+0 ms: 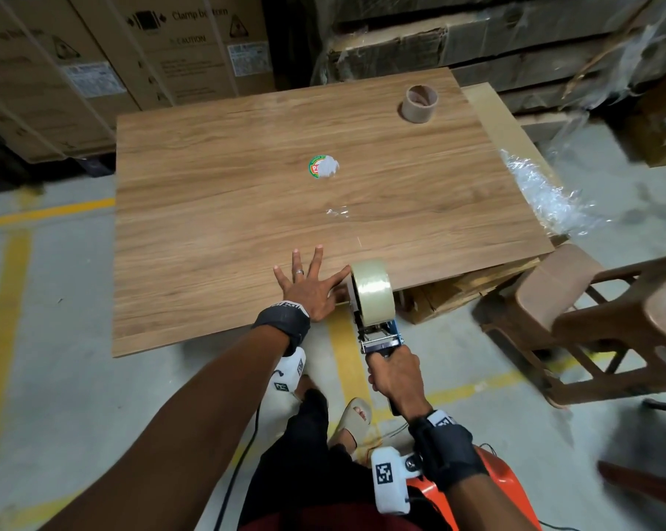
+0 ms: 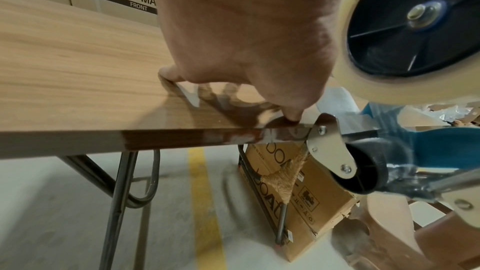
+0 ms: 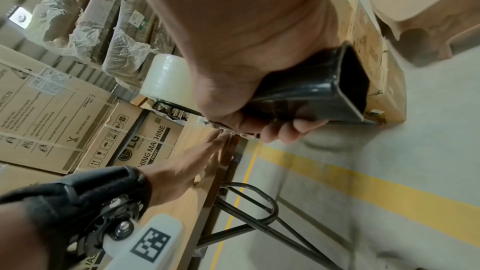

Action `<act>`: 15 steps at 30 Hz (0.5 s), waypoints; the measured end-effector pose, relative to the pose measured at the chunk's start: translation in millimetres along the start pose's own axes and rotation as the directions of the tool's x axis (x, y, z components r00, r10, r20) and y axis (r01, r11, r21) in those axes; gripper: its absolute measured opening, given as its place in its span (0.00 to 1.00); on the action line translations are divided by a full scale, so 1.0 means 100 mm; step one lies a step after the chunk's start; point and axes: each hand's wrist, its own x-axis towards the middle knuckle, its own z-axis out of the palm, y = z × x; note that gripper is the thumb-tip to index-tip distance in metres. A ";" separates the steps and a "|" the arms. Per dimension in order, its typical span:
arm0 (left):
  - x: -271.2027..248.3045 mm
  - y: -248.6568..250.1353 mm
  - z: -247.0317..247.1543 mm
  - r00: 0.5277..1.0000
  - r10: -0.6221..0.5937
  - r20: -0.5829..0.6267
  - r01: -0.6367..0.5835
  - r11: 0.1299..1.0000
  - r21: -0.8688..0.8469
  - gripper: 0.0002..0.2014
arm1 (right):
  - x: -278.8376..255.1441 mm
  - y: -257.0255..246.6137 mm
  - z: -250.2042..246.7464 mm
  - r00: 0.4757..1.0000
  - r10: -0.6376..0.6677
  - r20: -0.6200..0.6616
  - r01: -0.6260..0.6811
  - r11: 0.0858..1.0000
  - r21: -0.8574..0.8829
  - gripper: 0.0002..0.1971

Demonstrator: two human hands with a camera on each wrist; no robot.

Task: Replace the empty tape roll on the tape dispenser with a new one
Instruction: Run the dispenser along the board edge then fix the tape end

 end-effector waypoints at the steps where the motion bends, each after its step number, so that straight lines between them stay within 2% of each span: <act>1: 0.00 0.01 -0.01 1.000 -0.006 0.009 0.006 1.000 -0.004 0.32 | 0.01 0.01 0.02 1.000 -0.006 -0.003 0.006 1.000 -0.009 0.23; 5: 0.00 0.05 -0.05 0.999 -0.032 0.031 0.032 0.999 0.005 0.34 | -0.04 -0.07 0.02 1.000 -0.019 -0.021 0.018 0.999 -0.048 0.25; 12: 0.02 0.07 -0.05 0.995 -0.068 0.069 0.071 0.997 -0.037 0.33 | -0.12 -0.11 0.02 0.998 -0.031 -0.053 0.027 0.996 -0.080 0.14; 15: -0.02 0.09 -0.12 0.993 -0.090 0.073 0.094 0.994 -0.047 0.32 | -0.07 -0.08 0.01 0.998 -0.055 -0.035 0.051 0.992 -0.118 0.17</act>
